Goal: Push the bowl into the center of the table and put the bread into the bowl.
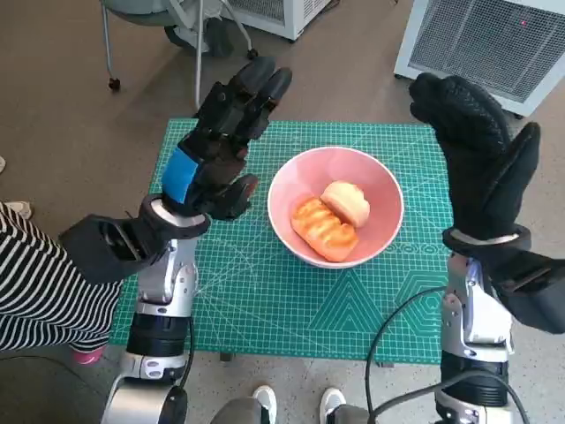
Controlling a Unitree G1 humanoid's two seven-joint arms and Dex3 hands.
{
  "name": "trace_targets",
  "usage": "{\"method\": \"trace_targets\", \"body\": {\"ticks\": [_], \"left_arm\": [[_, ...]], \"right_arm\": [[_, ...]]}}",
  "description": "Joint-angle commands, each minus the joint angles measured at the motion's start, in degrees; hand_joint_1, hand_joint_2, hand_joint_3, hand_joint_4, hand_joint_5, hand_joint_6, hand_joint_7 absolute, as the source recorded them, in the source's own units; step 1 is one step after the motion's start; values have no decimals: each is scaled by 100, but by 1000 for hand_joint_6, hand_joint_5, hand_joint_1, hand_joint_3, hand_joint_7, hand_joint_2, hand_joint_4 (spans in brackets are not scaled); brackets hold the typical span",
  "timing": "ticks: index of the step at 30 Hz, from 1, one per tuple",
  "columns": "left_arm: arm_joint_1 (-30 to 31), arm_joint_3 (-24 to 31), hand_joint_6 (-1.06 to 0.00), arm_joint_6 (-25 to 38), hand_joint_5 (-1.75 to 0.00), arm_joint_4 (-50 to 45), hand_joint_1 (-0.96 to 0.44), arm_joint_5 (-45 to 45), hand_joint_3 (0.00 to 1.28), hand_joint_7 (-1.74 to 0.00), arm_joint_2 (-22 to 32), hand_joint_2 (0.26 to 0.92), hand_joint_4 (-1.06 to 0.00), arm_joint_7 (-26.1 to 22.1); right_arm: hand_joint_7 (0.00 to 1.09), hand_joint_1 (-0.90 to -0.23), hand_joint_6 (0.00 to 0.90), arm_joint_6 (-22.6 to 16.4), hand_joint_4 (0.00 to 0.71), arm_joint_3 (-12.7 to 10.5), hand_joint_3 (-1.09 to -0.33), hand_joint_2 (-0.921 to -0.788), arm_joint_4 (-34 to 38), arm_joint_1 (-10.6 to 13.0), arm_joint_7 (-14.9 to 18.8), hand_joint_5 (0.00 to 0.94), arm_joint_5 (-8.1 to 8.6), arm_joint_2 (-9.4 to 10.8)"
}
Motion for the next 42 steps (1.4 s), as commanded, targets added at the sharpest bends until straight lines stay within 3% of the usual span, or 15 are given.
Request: {"method": "trace_targets", "body": {"ticks": [1,17,42], "left_arm": [[67,3,1,-98,-153,18,-634,37,521,-338,-48,921,0,42],[105,12,1,-216,-144,118,-623,127,502,-348,-139,921,-4,206],[307,-27,1,-528,-122,128,-646,202,477,-393,-180,921,-30,269]], "right_arm": [[363,-701,158,99,210,11,-689,-921,116,19,107,4,138,27],[352,-688,147,130,211,-32,-697,-921,130,27,247,3,304,0],[339,-695,131,-92,191,14,-702,-921,213,106,222,0,138,33]]}}
